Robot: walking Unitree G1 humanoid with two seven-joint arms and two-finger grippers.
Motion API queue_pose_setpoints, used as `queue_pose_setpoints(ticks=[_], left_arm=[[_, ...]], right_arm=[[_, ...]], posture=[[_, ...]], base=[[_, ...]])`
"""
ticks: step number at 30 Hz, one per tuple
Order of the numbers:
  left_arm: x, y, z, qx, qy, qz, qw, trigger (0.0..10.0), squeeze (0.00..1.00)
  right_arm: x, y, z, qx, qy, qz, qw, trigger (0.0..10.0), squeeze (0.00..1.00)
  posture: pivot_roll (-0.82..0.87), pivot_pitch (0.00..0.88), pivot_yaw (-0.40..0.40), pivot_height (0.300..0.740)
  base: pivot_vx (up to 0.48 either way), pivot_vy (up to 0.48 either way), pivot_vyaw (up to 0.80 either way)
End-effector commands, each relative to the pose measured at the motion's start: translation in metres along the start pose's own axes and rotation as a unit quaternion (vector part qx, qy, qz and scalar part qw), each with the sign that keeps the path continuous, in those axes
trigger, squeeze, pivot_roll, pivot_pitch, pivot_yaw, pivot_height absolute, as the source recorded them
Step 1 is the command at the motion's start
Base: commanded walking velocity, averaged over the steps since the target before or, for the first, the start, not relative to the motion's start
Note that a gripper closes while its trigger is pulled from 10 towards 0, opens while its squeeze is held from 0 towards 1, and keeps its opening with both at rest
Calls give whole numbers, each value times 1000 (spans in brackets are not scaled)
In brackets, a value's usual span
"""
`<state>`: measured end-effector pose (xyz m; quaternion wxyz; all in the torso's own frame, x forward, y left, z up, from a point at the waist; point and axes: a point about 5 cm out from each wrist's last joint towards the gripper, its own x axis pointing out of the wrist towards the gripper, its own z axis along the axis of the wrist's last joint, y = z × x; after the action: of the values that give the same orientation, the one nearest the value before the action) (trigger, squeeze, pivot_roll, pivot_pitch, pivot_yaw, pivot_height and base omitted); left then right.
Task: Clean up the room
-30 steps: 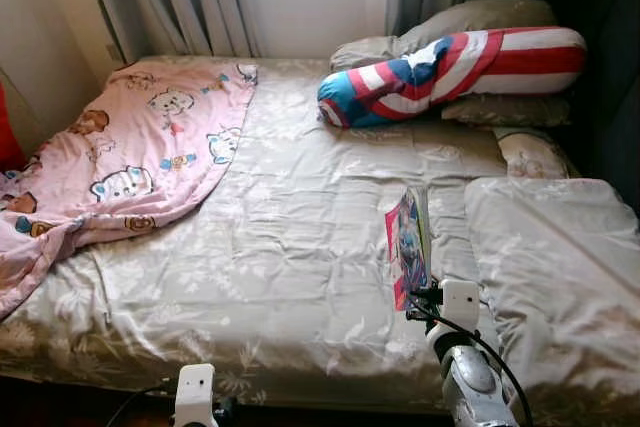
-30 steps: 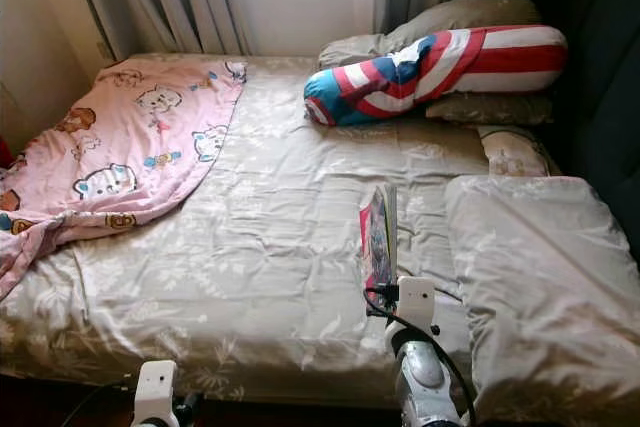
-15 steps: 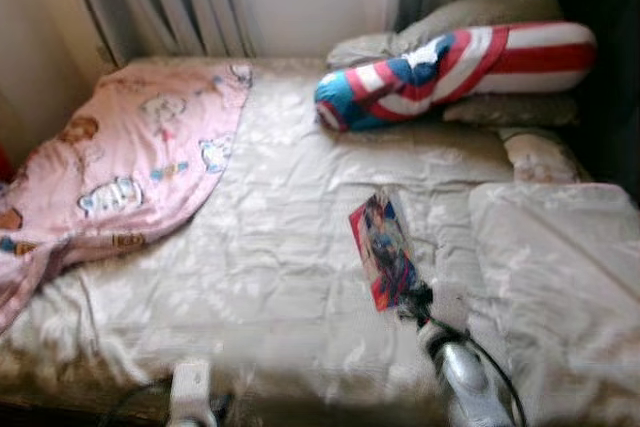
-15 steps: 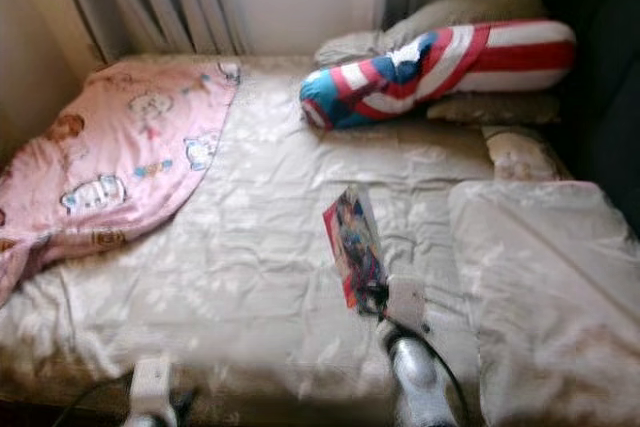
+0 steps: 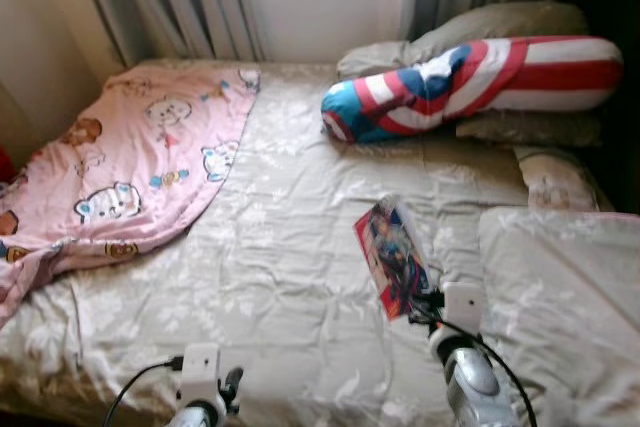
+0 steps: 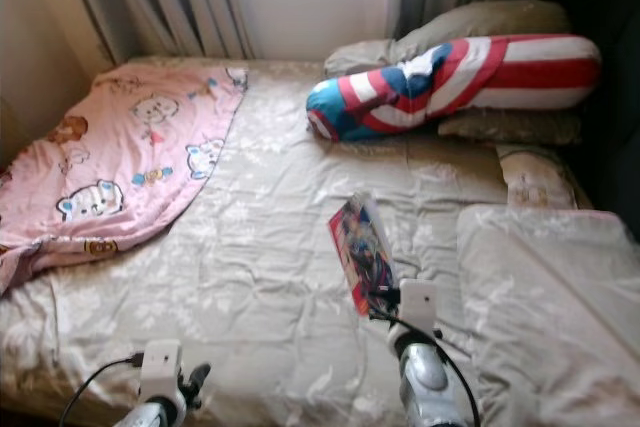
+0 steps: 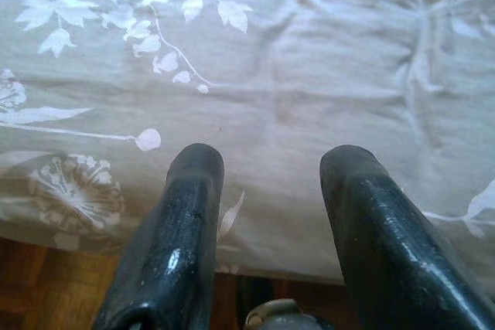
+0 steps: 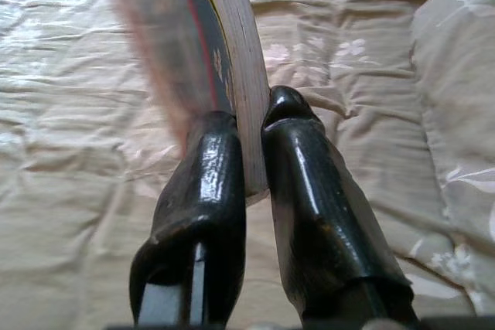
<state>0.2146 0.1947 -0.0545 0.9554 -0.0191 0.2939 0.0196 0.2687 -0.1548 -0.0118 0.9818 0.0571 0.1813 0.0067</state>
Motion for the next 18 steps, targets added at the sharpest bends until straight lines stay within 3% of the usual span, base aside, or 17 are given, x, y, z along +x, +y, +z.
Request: queue_pose_setpoints(ticks=[1, 4, 7, 9, 18], left_arm=[[0, 10, 11, 2, -34, 10, 999, 10000, 0], [0, 13, 20, 7, -63, 11, 998, 10000, 0], [-2, 18, 51, 19, -155, 17, 988, 10000, 0], [-4, 16, 63, 18, -190, 14, 981, 10000, 0], [-11, 0, 83, 12, -249, -4, 968, 10000, 0]], right_arm=[[3, 5, 8, 6, -24, 5, 1000, 10000, 0], [3, 5, 9, 7, -26, 7, 1000, 10000, 0], [2, 7, 9, 8, -27, 11, 1000, 10000, 0], [2, 8, 9, 8, -28, 14, 999, 10000, 0], [2, 9, 11, 32, -38, 19, 999, 10000, 0]], posture=[[-23, 22, 12, 709], [-25, 18, 15, 709], [-26, 10, 19, 709], [-27, 10, 19, 709], [-30, 0, 13, 709]], base=[[0, 0, 0], [0, 0, 0], [0, 0, 0], [0, 0, 0], [0, 0, 0]])
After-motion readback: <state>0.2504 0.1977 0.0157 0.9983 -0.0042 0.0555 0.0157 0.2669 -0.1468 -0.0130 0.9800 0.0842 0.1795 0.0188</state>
